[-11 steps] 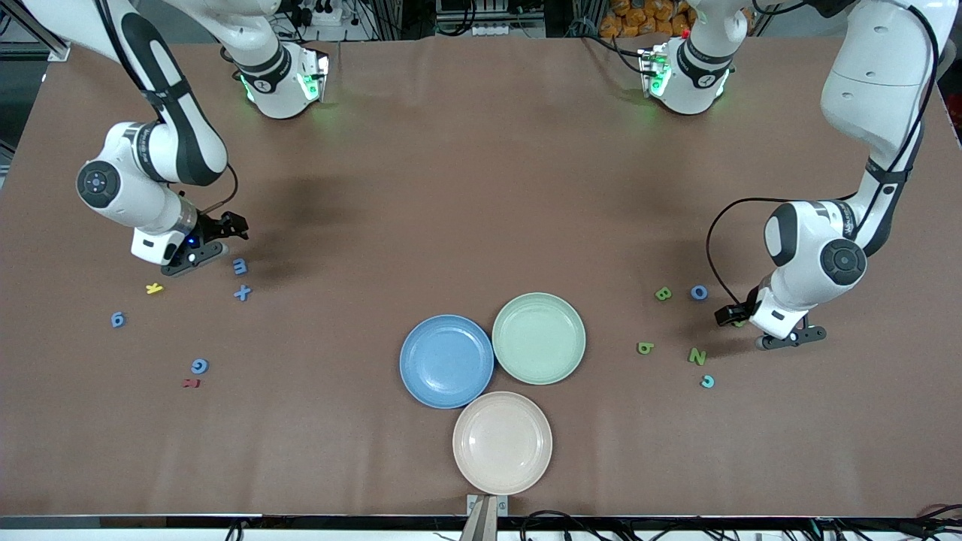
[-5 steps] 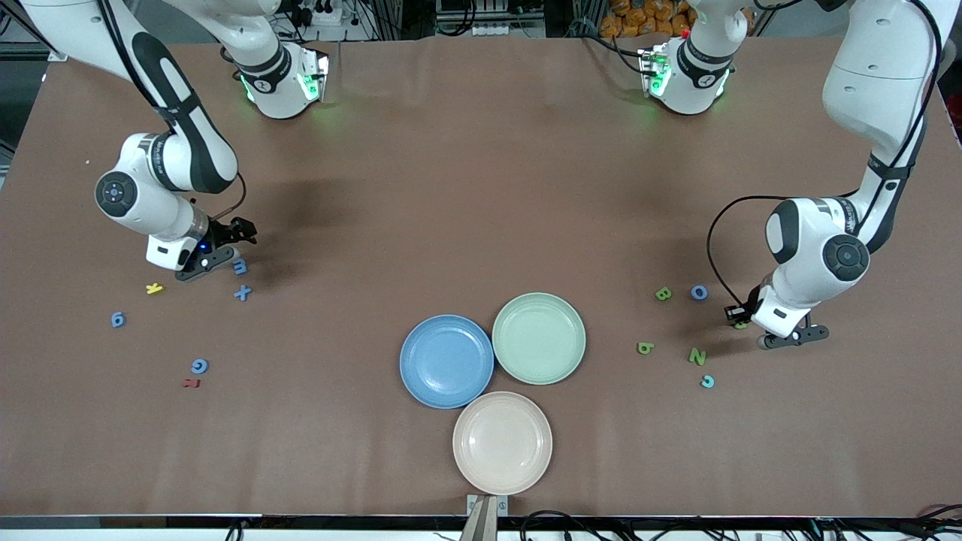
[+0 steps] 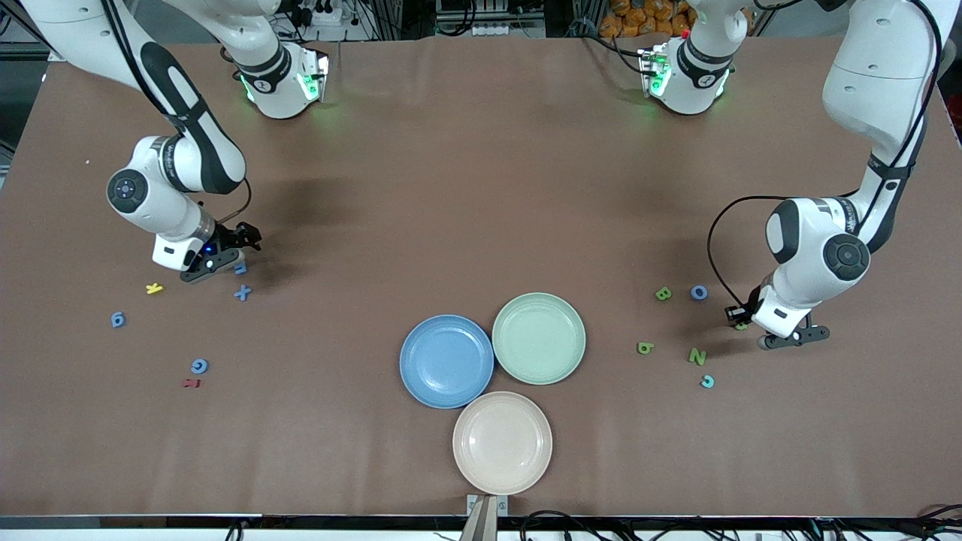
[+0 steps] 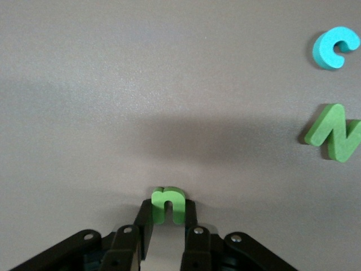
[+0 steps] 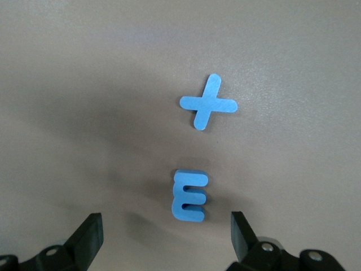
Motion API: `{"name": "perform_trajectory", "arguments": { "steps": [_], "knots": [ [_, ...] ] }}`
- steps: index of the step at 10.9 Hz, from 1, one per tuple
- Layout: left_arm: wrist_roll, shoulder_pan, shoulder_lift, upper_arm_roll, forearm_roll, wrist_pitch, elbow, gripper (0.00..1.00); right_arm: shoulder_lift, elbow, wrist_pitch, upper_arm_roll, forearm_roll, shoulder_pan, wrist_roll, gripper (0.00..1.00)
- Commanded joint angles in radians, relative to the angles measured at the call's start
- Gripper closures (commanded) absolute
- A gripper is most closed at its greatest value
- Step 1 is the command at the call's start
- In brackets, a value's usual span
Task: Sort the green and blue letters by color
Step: 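Grasp the green n with the left gripper while the right gripper grasps E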
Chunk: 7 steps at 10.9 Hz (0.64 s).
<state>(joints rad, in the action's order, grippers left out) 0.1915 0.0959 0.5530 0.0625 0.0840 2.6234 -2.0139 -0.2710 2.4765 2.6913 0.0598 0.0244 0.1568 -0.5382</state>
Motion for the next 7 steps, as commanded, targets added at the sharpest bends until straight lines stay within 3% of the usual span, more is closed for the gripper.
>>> {"name": "perform_trajectory", "arguments": {
  "steps": [1, 6, 7],
  "knots": [
    [-0.014, -0.005, -0.016, -0.003, 0.006, 0.007, -0.006, 0.95, -0.023, 0.007, 0.05, 0.0, 0.016, 0.006, -0.006, 0.0],
    [0.055, -0.122, -0.1, -0.004, -0.006, -0.083, 0.027, 0.98, -0.042, 0.002, 0.056, 0.0, 0.016, 0.004, -0.013, 0.0],
    [0.115, -0.157, -0.105, -0.004, -0.006, -0.095, 0.04, 0.98, -0.042, 0.002, 0.056, -0.002, 0.019, 0.004, -0.014, 0.16]
  ]
}}
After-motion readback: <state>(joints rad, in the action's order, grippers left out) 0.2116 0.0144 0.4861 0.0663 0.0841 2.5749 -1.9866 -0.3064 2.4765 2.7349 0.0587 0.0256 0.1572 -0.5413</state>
